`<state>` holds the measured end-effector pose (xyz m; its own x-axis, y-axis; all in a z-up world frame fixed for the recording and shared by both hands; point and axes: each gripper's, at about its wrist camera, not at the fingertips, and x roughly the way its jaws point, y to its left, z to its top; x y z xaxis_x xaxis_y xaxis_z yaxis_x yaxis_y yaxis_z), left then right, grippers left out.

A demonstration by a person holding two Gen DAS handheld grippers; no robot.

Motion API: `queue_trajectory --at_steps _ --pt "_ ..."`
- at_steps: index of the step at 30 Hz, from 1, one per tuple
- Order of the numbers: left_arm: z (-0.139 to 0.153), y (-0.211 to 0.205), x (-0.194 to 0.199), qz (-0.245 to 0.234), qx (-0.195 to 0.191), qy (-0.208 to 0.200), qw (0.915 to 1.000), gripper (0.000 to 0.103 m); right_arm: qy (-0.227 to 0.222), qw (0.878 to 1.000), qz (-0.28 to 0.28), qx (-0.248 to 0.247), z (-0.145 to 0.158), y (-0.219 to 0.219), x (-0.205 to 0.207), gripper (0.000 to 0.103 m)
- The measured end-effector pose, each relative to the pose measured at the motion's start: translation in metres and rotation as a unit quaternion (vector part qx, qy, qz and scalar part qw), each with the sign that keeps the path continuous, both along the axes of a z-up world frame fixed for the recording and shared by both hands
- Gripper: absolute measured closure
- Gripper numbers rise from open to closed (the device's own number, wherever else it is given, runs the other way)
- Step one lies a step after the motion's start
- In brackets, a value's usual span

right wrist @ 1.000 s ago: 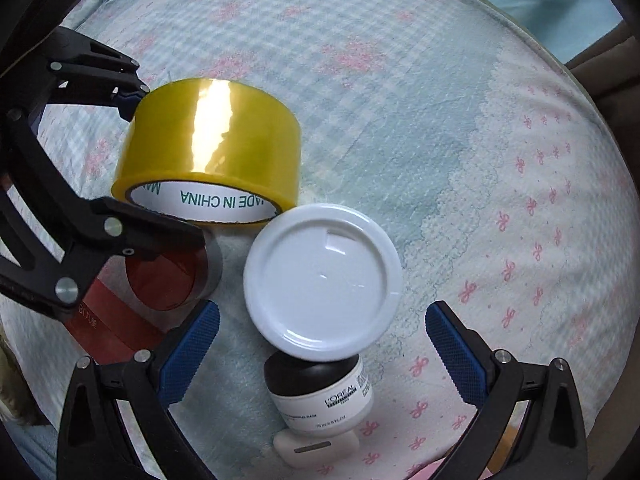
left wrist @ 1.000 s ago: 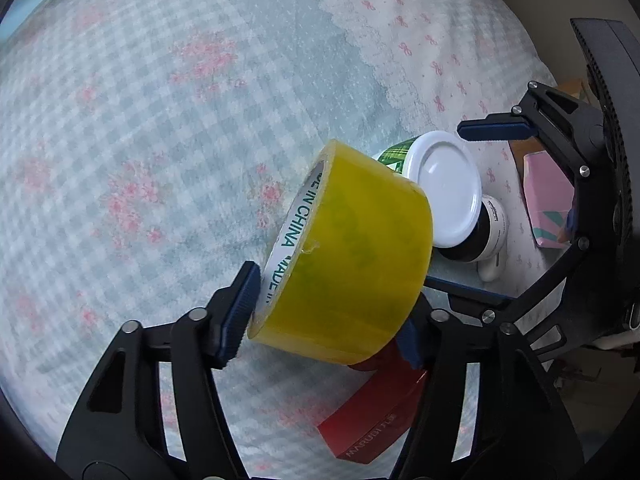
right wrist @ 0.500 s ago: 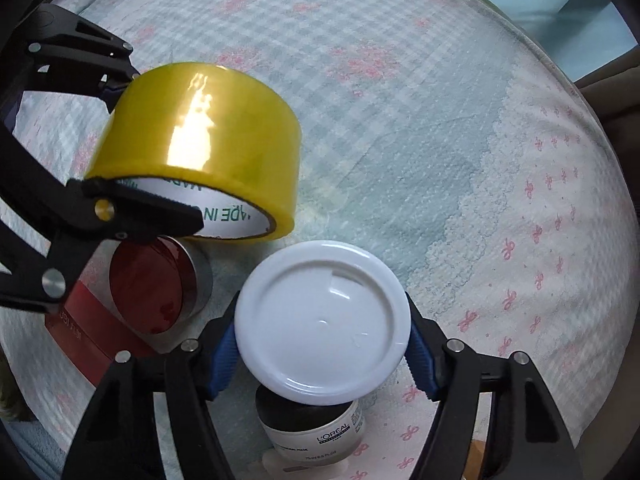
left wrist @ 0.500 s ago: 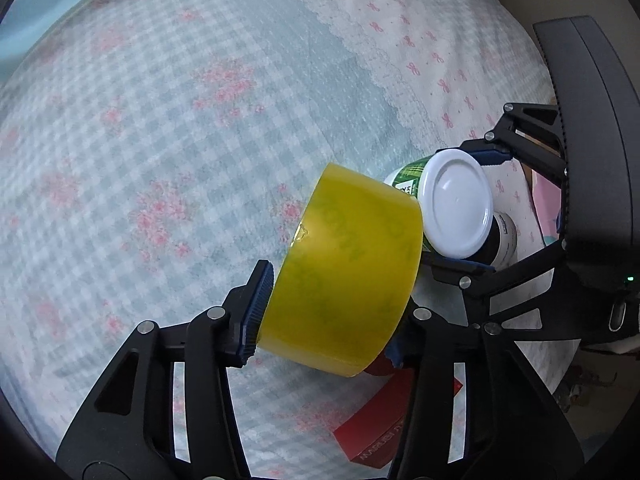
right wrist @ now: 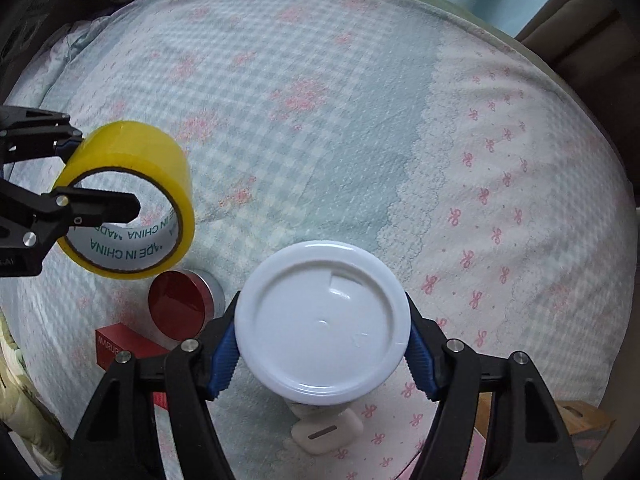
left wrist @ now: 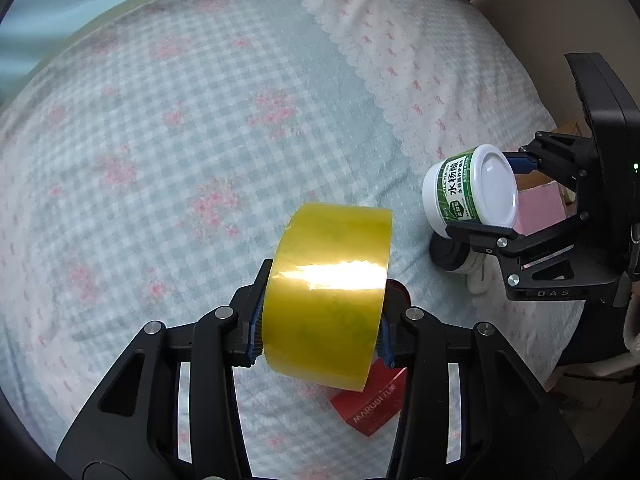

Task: Organize rigid objects
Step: 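Carry the tape roll and white-lidded jar over the cardboard box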

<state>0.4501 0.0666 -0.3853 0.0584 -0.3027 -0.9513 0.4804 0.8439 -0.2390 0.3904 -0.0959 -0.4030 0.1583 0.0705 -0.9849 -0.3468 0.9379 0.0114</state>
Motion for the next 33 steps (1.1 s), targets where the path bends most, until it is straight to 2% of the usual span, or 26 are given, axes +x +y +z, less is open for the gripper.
queue_trajectory --at_steps 6,9,18,26,33 --pt "0.052 0.0 -0.017 0.01 -0.017 -0.007 0.9998 0.065 0.003 0.999 -0.047 0.027 0.046 -0.008 -0.019 0.037" --pt "0.081 0.0 -0.027 0.017 -0.032 -0.007 0.9993 0.065 0.022 0.996 -0.067 0.049 0.068 -0.014 -0.027 0.037" --pt "0.151 -0.029 -0.069 0.017 -0.031 -0.029 0.9989 0.064 -0.009 0.992 -0.1 0.077 0.131 -0.053 -0.071 0.037" --pt "0.2 -0.083 -0.113 0.039 -0.051 -0.037 0.9973 0.064 -0.017 0.991 -0.109 0.081 0.172 -0.129 -0.117 0.037" --pt "0.213 -0.153 -0.142 0.051 -0.061 -0.041 0.996 0.064 -0.017 0.991 -0.118 0.068 0.179 -0.221 -0.148 0.037"
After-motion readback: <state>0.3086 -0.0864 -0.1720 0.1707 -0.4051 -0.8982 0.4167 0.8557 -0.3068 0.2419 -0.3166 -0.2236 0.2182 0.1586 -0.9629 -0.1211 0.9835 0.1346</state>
